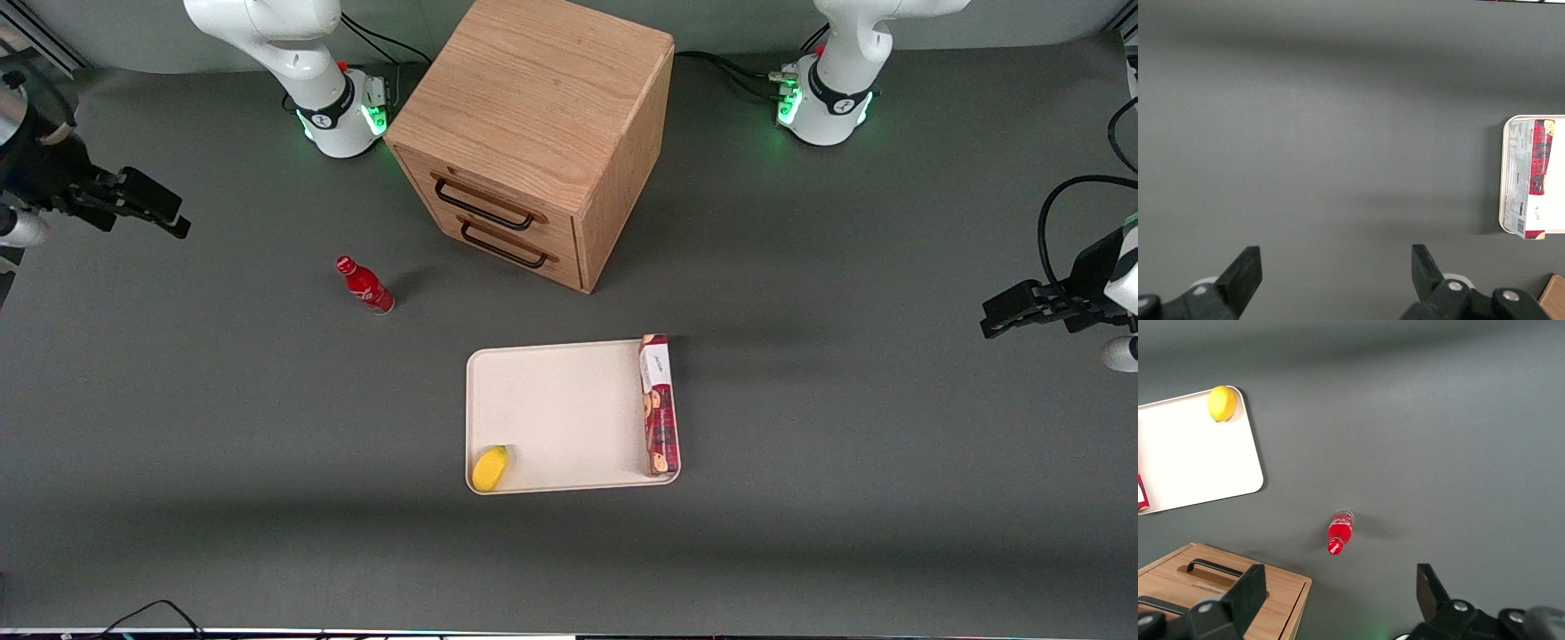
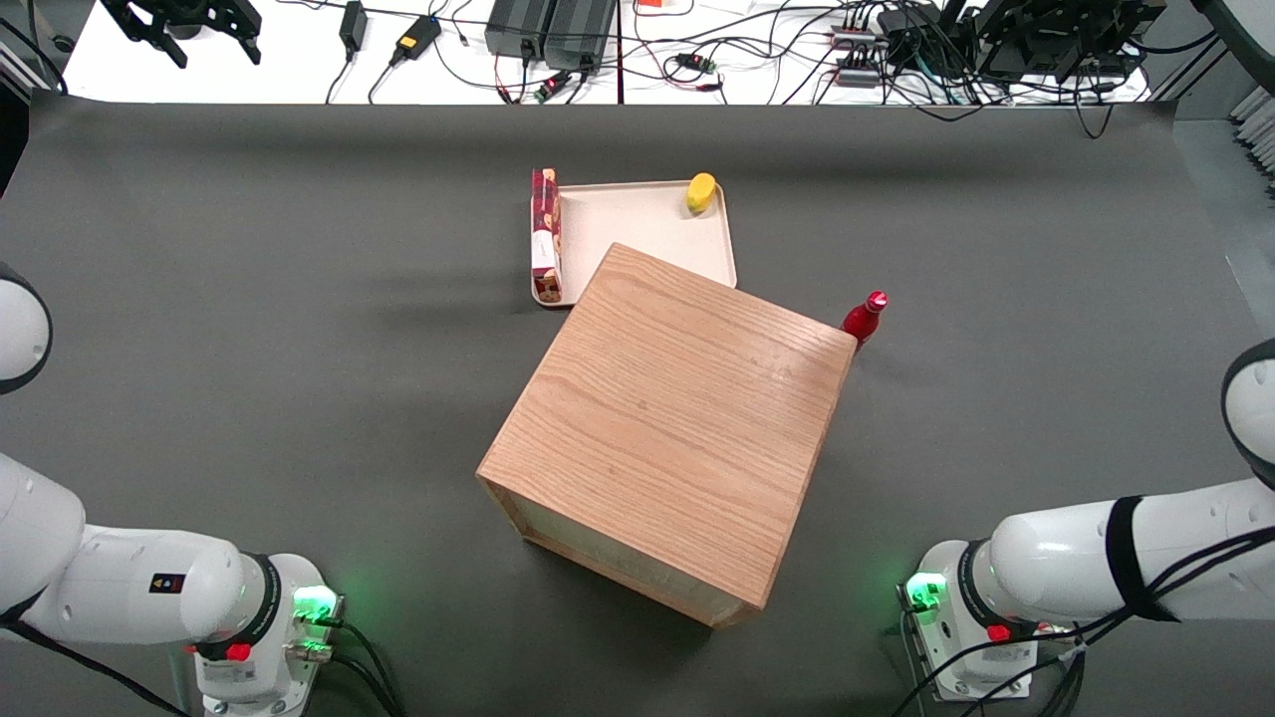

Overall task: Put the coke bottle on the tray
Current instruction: 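Move the open right gripper toward the red Coca-Cola bottle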

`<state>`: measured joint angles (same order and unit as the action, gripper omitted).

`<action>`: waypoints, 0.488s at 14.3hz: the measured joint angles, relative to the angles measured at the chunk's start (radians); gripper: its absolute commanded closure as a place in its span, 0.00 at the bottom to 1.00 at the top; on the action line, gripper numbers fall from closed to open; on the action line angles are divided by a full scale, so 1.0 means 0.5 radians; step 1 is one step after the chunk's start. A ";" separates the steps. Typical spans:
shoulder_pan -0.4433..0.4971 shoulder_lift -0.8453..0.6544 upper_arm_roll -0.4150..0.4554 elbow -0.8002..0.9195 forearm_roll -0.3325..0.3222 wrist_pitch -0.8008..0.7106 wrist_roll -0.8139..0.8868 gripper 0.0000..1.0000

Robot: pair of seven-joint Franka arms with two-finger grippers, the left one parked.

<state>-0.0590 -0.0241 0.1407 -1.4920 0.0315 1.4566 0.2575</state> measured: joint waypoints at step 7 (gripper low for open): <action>0.004 0.018 0.016 0.028 0.000 -0.129 0.000 0.00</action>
<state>-0.0569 -0.0150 0.1486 -1.4780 0.0314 1.3921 0.2575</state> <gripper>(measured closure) 0.000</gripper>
